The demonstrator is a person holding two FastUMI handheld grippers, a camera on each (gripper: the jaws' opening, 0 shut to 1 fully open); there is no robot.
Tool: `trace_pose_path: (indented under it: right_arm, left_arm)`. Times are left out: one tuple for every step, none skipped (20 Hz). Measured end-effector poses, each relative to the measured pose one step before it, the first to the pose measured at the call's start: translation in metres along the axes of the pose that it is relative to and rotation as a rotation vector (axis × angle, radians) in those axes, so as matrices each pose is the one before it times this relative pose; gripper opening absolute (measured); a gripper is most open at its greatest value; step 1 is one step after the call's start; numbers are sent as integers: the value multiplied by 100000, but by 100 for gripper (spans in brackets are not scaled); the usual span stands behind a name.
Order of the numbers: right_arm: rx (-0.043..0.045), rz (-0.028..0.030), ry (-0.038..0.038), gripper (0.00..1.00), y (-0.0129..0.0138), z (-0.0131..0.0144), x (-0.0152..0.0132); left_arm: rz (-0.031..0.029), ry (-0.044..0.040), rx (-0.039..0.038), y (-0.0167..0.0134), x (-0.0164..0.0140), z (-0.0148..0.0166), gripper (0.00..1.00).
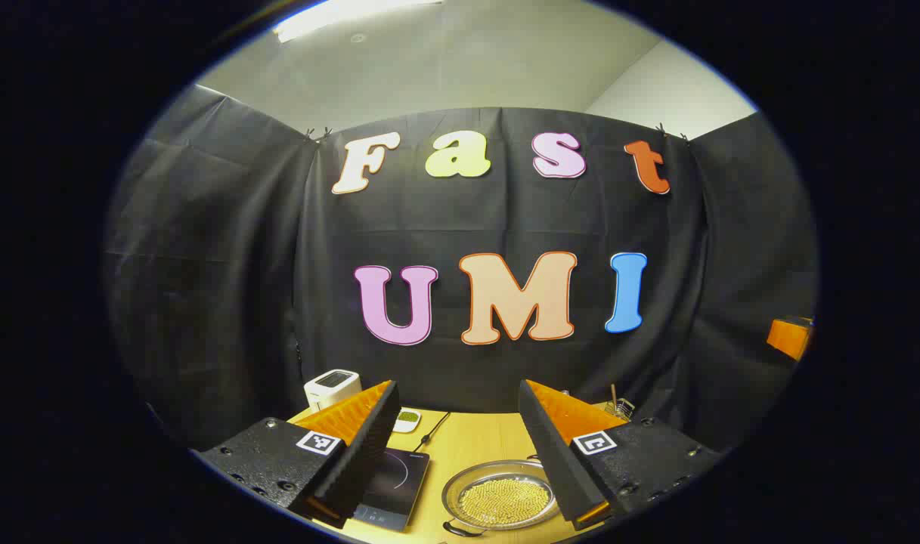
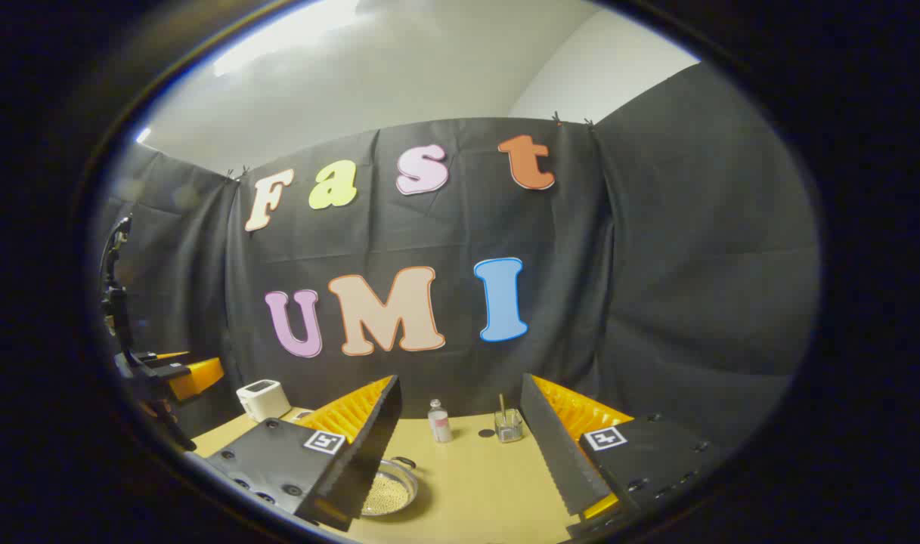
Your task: First push the handle of the pot to place it horizontally, then grasp the pot with both hands and set it on the induction cooktop.
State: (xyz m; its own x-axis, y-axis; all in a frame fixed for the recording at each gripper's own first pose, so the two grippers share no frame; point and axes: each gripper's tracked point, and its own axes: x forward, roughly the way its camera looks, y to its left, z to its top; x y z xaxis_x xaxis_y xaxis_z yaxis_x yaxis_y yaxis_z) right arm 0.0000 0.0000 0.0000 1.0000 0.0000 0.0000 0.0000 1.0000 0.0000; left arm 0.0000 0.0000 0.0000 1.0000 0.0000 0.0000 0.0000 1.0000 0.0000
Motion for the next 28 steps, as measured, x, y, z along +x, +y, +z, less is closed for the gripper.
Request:
trace_pose_path:
  right_arm:
    - [-274, -136, 142, 93, -205, 11, 160]
    - [-290, -300, 472, 93, -207, -129, 73]
    - [-45, -233, 442, 93, -187, -150, 144]
    - [166, -93, 268, 93, -294, -140, 66]
    - [310, 21, 113, 93, -131, -17, 204]
    - [284, 143, 89, 93, -77, -212, 17]
    - [286, 138, 222, 93, -108, -86, 93]
    - [292, 170, 158, 93, -151, -147, 176]
    - [225, 317, 96, 93, -62, -67, 168]
    - [155, 270, -7, 93, -67, 17, 46]
    - [176, 170, -8, 93, -149, -40, 131]
    - [223, 75, -7, 98, -141, -133, -159]
    - [386, -31, 317, 98, -127, -52, 8]
    - [455, 254, 399, 93, -166, -182, -82]
    - [681, 345, 321, 93, -194, -54, 325]
    - [425, 287, 437, 96, -67, -22, -400]
    - [187, 7, 313, 96, -169, -21, -71]
    - [32, -247, 192, 95, -211, -85, -129]
    - [22, -363, -22, 90, -98, -39, -121]
    - [172, -462, -220, 91, -125, -145, -87]
    - [330, -396, 17, 91, -111, -173, -113]
    - [303, -149, 580, 90, -49, -111, -122]
    - [67, 8, 838, 90, 1, -241, -224]
    - [-241, 20, 712, 90, 11, -245, -252]
    - [-547, -264, 275, 89, 14, -142, -6]
    - [-154, -23, 23, 86, 326, 113, -105]
    - [-299, 366, 221, 79, 292, -300, -378]
    - [-246, -72, -9, 68, 284, -129, -135]
  left_arm:
    - [190, -56, -21, -105, 58, -51, 92]
    - [215, 26, -44, -71, 10, -62, 93]
    - [251, 351, 64, -153, 6, -176, 92]
    - [326, 468, 175, -31, -15, -66, 93]
    - [285, 158, 73, 12, 30, -66, 92]
    - [330, 199, 136, 0, -24, -28, 96]
    - [565, 68, 137, 50, 3, -25, 92]
    - [643, 85, 132, 118, -59, 61, 96]
    - [715, -146, 84, 75, -149, 50, 92]
    - [627, -245, 63, 114, -180, 167, 92]
    - [608, -230, 107, 5, -106, 40, 92]
    - [362, -64, 223, 13, -164, 95, 92]
    - [121, -238, 353, -95, -161, 8, 92]
    - [97, 50, 480, -77, -111, 92, 92]
    - [295, 215, 627, 22, -146, -59, 92]
    - [360, -208, 438, 35, -120, 108, 92]
    - [276, 28, 84, -36, -99, 33, 92]
    - [-315, 16, -184, -121, -154, 69, 92]
    - [-525, 45, -172, -266, -160, -24, 95]
    - [-468, -193, 40, -117, -113, 68, 96]
    - [-344, -475, 416, -8, -75, 103, 96]
    - [-50, -220, 703, 36, -75, 66, 93]
    - [-180, -152, 497, 66, -70, -24, 93]
    - [-373, 62, 172, -33, -61, 23, 92]
    - [-611, 21, 20, -76, -95, -77, 92]
    - [-341, -258, 121, 39, -95, 63, 92]
    - [16, -313, 326, 279, -106, 42, 93]
    - [210, -211, 413, 349, -205, 84, 94]
